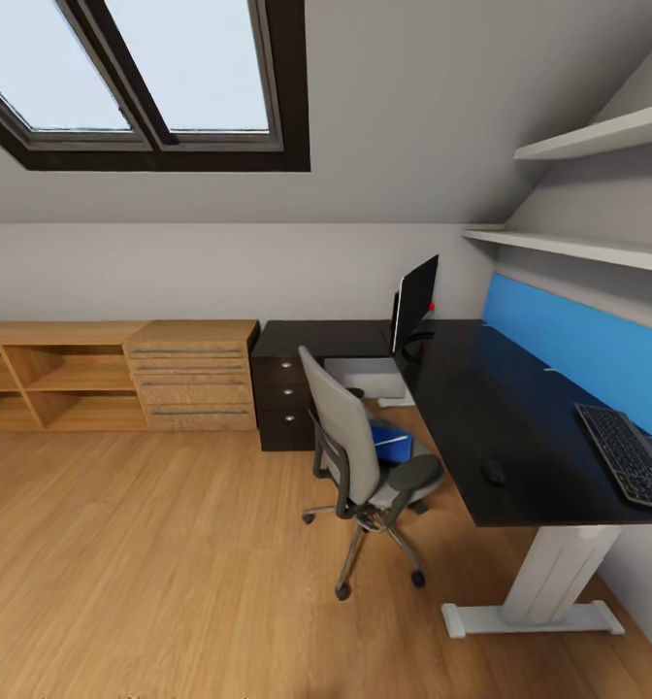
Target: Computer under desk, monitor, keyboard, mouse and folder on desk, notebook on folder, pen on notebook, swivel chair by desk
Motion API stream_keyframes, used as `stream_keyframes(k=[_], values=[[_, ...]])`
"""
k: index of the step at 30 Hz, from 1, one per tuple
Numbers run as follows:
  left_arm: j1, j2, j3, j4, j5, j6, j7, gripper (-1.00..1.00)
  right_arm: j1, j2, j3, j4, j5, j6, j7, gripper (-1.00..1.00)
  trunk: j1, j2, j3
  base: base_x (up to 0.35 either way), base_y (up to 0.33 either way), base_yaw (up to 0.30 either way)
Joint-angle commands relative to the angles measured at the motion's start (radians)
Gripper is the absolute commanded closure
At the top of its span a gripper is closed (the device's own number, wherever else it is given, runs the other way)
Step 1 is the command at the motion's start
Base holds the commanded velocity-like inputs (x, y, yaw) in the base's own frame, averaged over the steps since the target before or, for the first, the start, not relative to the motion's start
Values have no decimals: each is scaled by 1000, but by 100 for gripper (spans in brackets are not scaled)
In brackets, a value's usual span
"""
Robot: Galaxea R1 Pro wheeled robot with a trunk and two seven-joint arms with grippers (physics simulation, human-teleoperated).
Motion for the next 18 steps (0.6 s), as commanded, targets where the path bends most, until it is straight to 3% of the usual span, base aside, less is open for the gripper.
stream_keyframes(k=[1, 11, 18], values=[[-1, 0, 8, 1, -5, -3, 1, -100, 0, 0, 0, 0, 4, -2, -5, -100, 4, -8, -4, 0, 0, 222], [-1, 1, 8, 1, -7, -4, 1, -100, 0, 0, 2, 1, 6, -2, -5, -100, 42, -78, -36, 0, 0, 239], [0, 1, 9, 1, -7, -4, 1, -100, 0, 1, 3, 1, 6, -2, -5, -100, 69, -127, -58, 0, 0, 58]])
